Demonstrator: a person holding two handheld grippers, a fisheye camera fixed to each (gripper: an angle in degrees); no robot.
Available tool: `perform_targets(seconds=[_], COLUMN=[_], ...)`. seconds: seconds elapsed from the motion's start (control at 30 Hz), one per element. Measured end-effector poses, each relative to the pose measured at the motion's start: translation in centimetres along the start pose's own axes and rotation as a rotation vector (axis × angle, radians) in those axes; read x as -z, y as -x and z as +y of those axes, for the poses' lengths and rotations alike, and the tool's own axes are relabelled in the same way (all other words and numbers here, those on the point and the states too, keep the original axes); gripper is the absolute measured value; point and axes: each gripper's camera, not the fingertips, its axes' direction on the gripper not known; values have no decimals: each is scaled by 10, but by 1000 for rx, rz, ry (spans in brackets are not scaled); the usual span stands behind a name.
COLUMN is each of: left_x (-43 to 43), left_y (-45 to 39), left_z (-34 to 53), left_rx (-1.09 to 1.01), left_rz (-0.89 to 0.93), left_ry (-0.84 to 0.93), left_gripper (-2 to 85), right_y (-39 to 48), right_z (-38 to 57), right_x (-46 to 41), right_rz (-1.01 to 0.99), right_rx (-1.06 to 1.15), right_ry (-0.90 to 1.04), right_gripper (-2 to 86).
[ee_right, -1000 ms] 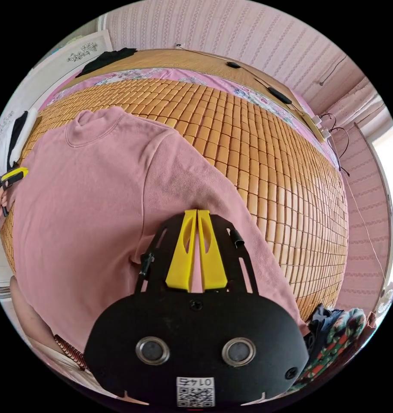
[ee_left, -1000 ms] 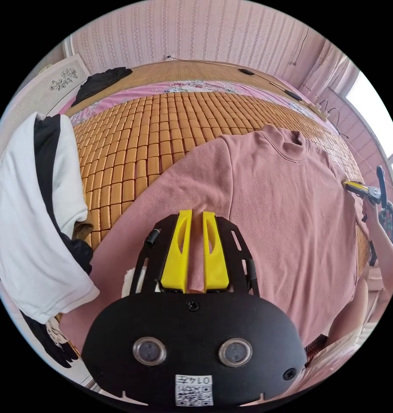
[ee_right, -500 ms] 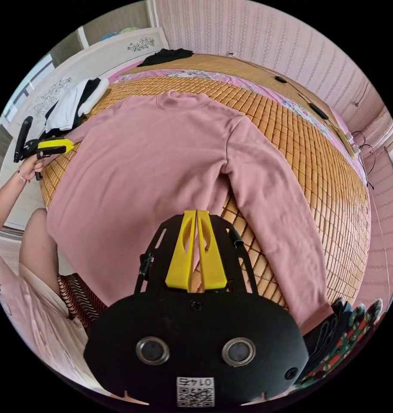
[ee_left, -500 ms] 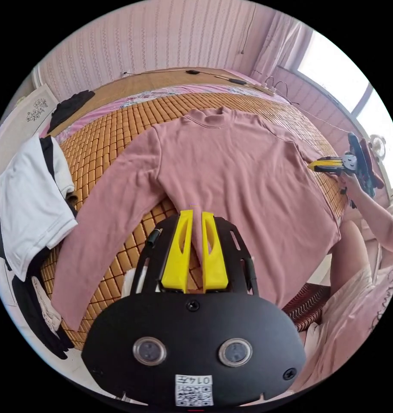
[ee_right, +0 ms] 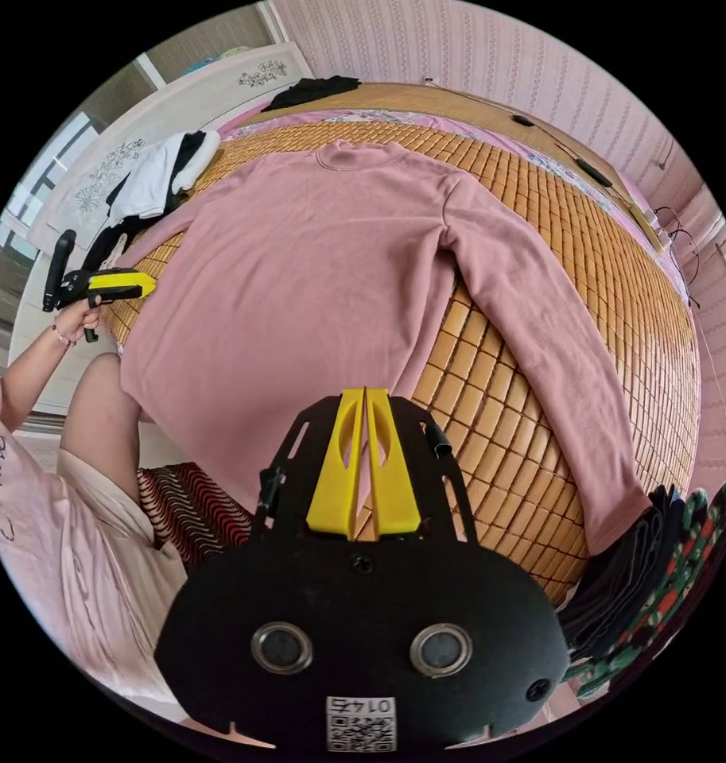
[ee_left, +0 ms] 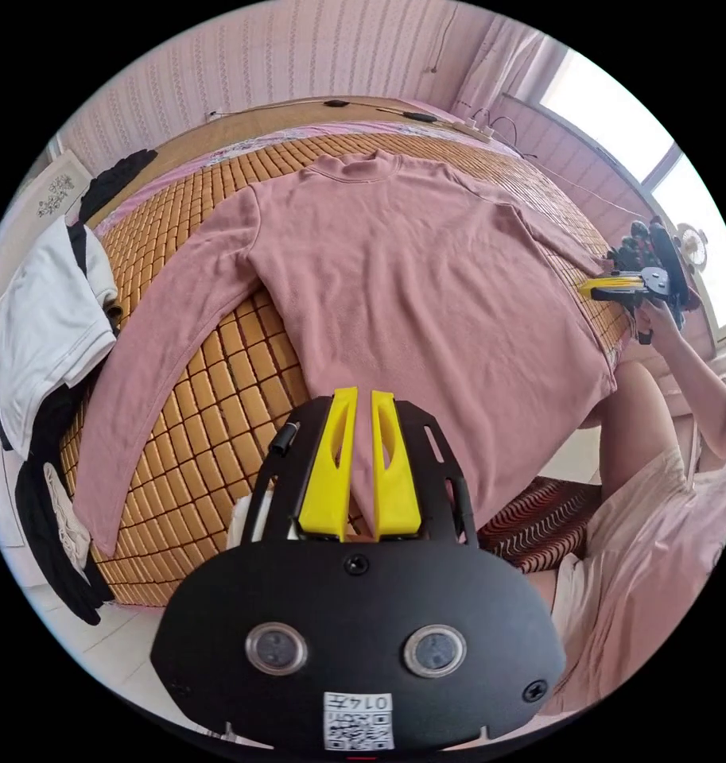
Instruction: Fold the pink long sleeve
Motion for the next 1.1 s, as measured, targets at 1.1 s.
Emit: perform_targets(seconds=[1.1], left_x=[73], left_y=[229], left_z=[263], left_rx=[871], left_rz=[-212], left_ry=[-374], left_gripper=[83], right_y=[424], right_z=[-325], right_x=[32], right_rz=[-99], right_rx=[913], right_ry=[-46], right_gripper=[87])
